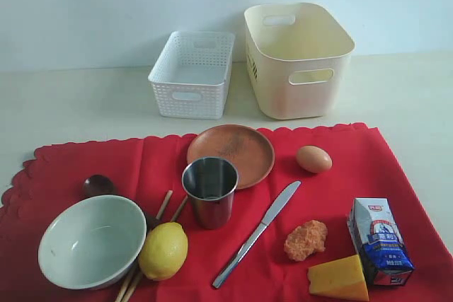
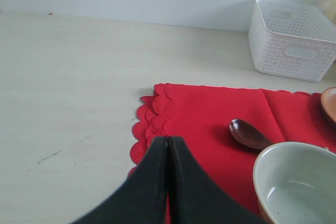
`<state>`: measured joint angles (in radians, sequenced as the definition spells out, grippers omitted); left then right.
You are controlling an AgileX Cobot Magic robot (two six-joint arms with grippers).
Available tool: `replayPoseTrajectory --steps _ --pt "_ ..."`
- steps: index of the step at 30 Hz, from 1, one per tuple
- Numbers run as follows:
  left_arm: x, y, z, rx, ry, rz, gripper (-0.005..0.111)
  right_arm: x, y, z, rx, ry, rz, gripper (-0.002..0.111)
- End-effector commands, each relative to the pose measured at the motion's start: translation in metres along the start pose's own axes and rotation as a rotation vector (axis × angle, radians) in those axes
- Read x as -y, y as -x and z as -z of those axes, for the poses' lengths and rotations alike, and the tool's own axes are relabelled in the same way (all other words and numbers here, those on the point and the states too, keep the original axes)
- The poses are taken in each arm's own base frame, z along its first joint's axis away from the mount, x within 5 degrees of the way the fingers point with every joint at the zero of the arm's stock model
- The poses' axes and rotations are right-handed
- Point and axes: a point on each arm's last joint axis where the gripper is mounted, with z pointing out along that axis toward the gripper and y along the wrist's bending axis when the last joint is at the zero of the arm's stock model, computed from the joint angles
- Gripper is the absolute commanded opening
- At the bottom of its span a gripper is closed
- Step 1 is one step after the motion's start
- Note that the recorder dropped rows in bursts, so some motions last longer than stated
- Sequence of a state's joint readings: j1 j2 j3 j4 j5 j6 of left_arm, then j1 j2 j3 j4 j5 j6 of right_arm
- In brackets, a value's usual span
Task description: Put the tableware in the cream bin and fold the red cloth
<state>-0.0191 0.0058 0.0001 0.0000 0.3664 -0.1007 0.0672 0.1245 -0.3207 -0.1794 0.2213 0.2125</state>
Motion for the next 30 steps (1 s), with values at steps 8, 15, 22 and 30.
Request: replayPoseTrajectory --steps 8,15,22,30 --pt "0.000 0.001 0.000 0.014 0.001 0.003 0.001 -0.001 0.001 0.000 -0.014 0.010 -0.137 0.000" --pt "0.000 0.001 0.000 0.014 0.001 0.003 0.001 -0.012 -0.017 -0.018 -0.250 0.101 -0.169 0.000" --pt "0.000 0.001 0.000 0.014 0.001 0.003 0.001 -0.027 -0.035 -0.045 -0.458 0.246 -0.084 0.002" --pt "0.000 0.001 0.000 0.014 0.001 0.003 0.001 -0.040 -0.046 -0.062 -0.624 0.360 0.000 0.031"
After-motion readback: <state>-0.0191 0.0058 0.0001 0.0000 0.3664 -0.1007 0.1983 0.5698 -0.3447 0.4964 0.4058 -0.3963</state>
